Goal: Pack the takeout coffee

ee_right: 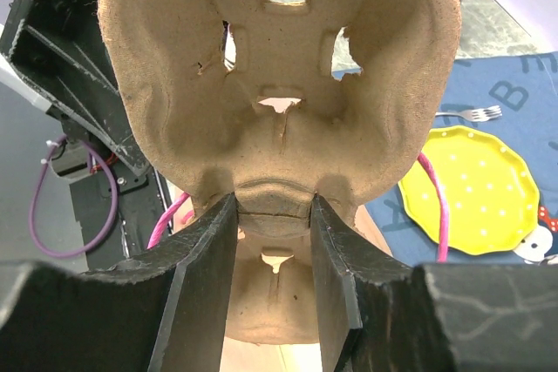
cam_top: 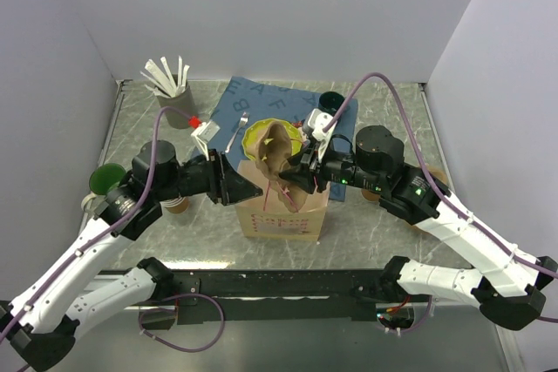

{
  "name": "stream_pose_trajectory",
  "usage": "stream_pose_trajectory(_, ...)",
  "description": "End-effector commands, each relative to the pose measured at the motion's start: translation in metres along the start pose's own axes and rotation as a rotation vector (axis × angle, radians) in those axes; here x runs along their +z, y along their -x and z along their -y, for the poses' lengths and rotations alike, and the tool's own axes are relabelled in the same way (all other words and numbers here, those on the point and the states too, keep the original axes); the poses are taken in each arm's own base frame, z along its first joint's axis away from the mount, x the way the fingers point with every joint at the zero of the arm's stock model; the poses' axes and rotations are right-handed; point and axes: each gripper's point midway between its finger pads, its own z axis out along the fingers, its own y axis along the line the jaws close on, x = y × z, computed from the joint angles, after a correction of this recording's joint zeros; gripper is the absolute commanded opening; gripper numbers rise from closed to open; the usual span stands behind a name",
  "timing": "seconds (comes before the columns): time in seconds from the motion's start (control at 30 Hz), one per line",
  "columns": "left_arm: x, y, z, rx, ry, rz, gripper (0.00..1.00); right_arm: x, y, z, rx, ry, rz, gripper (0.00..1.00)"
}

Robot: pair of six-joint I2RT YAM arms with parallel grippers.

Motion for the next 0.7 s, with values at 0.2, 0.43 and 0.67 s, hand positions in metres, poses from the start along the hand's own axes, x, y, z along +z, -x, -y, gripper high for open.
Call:
stream_pose_trajectory(0.2,0.014,0.011,0.014,0.171,-0.132,0.0,0.66,-0.005,0.022,0.001,0.009,-0.022,0.084,0.35)
stream_pose_trajectory(0.43,0.021,0.005,0.004,0.182,-0.118,-0.03,0.66,-0.004,0.022,0.001,0.016,-0.028,0.086,0.35)
stream_pose_trajectory(0.67,0.023,0.004,0.008,0.174,-0.156,-0.021,0.62,-0.002,0.02,0.004,0.019,-0.04,0.078,0.35)
